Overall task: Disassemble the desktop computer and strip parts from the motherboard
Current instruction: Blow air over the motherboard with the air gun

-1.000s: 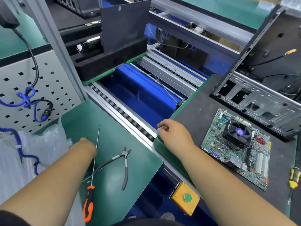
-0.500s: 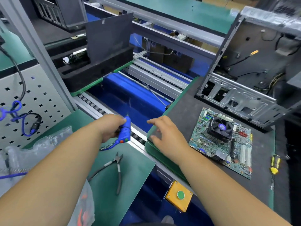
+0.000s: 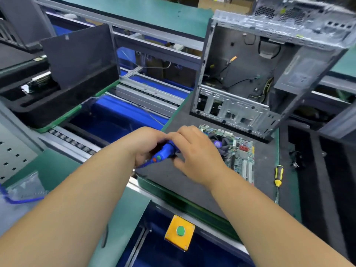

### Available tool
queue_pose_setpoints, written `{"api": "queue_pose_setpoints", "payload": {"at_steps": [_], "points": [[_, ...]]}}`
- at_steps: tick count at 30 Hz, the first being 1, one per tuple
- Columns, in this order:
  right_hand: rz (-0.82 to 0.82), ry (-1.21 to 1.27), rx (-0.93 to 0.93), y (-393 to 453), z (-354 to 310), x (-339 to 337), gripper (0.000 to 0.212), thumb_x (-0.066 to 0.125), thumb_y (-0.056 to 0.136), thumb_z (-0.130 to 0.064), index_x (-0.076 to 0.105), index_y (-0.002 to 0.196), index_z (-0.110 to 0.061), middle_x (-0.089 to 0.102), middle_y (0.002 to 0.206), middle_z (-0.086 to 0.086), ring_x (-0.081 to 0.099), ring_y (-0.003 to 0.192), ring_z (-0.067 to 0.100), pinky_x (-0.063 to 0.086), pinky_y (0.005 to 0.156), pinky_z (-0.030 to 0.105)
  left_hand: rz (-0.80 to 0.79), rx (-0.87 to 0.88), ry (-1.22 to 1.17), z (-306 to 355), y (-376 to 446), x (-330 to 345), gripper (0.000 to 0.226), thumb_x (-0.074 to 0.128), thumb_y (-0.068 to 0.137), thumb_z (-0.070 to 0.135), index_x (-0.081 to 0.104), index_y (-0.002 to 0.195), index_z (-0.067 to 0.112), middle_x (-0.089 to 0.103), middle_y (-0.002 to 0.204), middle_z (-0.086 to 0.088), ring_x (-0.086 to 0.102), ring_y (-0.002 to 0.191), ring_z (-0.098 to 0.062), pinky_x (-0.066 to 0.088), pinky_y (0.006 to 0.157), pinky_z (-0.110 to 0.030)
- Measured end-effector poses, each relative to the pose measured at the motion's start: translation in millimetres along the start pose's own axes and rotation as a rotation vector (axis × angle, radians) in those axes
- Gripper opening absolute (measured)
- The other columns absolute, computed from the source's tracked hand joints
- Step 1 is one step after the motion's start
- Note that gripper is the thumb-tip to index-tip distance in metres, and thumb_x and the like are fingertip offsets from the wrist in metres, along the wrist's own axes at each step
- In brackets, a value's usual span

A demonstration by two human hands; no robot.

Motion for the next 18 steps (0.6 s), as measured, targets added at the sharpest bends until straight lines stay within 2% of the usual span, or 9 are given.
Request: {"api": "queue_pose_setpoints", "payload": {"at_steps": [2,4,5,8,11,13,14,16,18], "points": [[-0.019,-0.086,0.005,-1,17,-14,0.049,0.076,0.065,-0.015,0.068,0.113,-0.006,0.059,0.092,0.011,0.053,0.080,0.033,0.046,0.069,0.044,0.055,0.058,0.140,16,-1,16,0.025,0.048,0.093,0.006,0.065,0.105,-0.009,0.068,0.102,-0.026,0.064,0.087,-0.031,0.052,0.087,-0.044],[-0.073,-0.160,0.017,-2,35,-23,0.049,0.077,0.066,-0.022,0.069,0.111,-0.007,0.059,0.091,0.010,0.053,0.080,0.032,0.044,0.069,0.041,0.207,0.225,0.467,41,-6,28,0.025,0.047,0.095,0.013,0.069,0.107,0.009,0.067,0.099,-0.010,0.061,0.082,-0.023,0.052,0.074,-0.033],[-0.092,-0.174,0.027,-2,45,-27,0.043,0.077,0.066,-0.025,0.069,0.105,-0.007,0.058,0.088,0.010,0.054,0.079,0.032,0.042,0.067,0.040,0.311,0.350,0.611,55,-11,33,0.027,0.046,0.096,0.018,0.069,0.111,0.018,0.065,0.101,-0.002,0.060,0.083,-0.019,0.051,0.072,-0.030],[-0.089,-0.071,0.154,-3,79,-38,0.030,0.073,0.066,-0.033,0.059,0.081,-0.012,0.051,0.080,0.004,0.053,0.076,0.032,0.038,0.063,0.036,0.504,0.732,0.705,83,-28,55,0.025,0.048,0.096,0.027,0.066,0.115,0.028,0.062,0.111,0.007,0.059,0.098,-0.010,0.045,0.086,-0.026],[-0.062,0.190,0.373,-9,115,-43,0.032,0.063,0.063,-0.043,0.046,0.079,-0.021,0.046,0.081,-0.002,0.051,0.074,0.024,0.042,0.062,0.037,0.502,1.027,0.715,94,-39,81,0.022,0.053,0.095,0.019,0.066,0.112,0.021,0.062,0.106,0.007,0.055,0.101,-0.008,0.042,0.086,-0.022],[-0.057,0.491,0.534,-16,133,-43,0.028,0.060,0.060,-0.042,0.047,0.081,-0.026,0.054,0.080,0.000,0.057,0.070,0.023,0.050,0.064,0.041,0.469,1.162,0.736,95,-44,95,0.018,0.054,0.093,0.013,0.065,0.109,0.014,0.061,0.100,0.004,0.055,0.096,-0.010,0.043,0.083,-0.021],[-0.052,0.662,0.602,-19,141,-41,0.025,0.061,0.062,-0.036,0.050,0.083,-0.028,0.060,0.081,0.004,0.063,0.070,0.024,0.055,0.069,0.046,0.451,1.226,0.766,93,-45,102,0.016,0.054,0.093,0.012,0.064,0.105,0.011,0.060,0.097,0.003,0.054,0.092,-0.011,0.043,0.081,-0.021],[-0.007,0.961,0.685,-25,152,-38,0.023,0.063,0.065,-0.022,0.057,0.086,-0.030,0.066,0.083,0.008,0.067,0.069,0.026,0.056,0.078,0.058,0.399,1.269,0.808,85,-42,114,0.012,0.054,0.091,0.011,0.062,0.099,0.010,0.058,0.091,0.002,0.054,0.086,-0.014,0.044,0.078,-0.026],[0.070,1.162,0.716,-29,162,-39,0.025,0.066,0.065,-0.016,0.059,0.088,-0.022,0.062,0.075,0.005,0.058,0.063,0.024,0.054,0.067,0.053,0.367,1.216,0.813,73,-31,121,0.009,0.053,0.091,0.014,0.062,0.094,0.013,0.058,0.086,0.002,0.054,0.082,-0.016,0.045,0.075,-0.034]]}}
Point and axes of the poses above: each hand's wrist, its own y-axis towards the middle knuckle, its own x-axis out of the palm, z = x × y, the point moved 5 cm from there along y, towards the middle knuckle
